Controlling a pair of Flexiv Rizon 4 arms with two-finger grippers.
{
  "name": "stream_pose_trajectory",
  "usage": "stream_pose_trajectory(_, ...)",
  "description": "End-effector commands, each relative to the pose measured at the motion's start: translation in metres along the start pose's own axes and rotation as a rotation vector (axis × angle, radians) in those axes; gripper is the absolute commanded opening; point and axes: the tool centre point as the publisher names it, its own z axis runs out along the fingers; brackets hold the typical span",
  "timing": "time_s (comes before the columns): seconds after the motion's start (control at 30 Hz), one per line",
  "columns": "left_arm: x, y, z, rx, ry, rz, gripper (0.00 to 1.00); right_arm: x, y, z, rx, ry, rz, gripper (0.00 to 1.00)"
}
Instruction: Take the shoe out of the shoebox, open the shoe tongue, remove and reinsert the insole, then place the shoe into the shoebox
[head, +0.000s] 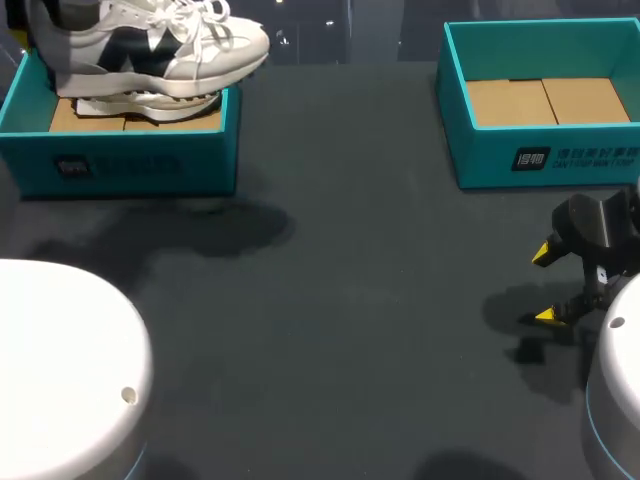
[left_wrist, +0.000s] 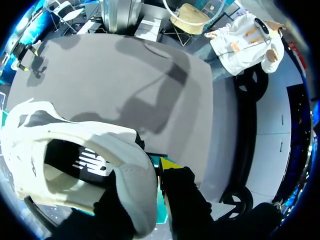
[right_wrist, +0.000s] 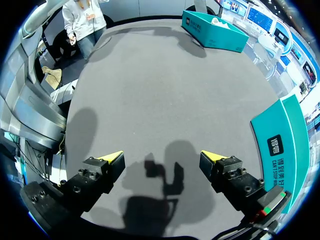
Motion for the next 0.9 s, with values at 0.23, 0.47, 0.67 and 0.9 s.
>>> stream_pose_trajectory(0.23, -0.057, -0.073, 0.006, -0.063, 0.026, 0.0, 0.0, 0.002, 0.0, 0.0, 0.003, -0.003, 0.0, 1.0)
stream_pose_trajectory(0.47, -0.098, -0.106, 0.013, -0.046, 0.034, -0.001, 0.0, 0.002, 0.0, 0.0, 0.003, -0.003, 0.0, 1.0)
stream_pose_trajectory(0.67, -0.131, -0.131, 0.026, -0.047, 0.055, 0.007, 0.0, 0.002, 0.0, 0.0, 0.003, -0.003, 0.0, 1.0)
stream_pose_trajectory(0.9, -0.165, -0.149, 0.043, -0.028, 0.076, 0.019, 0.0, 0.002, 0.0, 0.0, 0.003, -0.003, 0.0, 1.0)
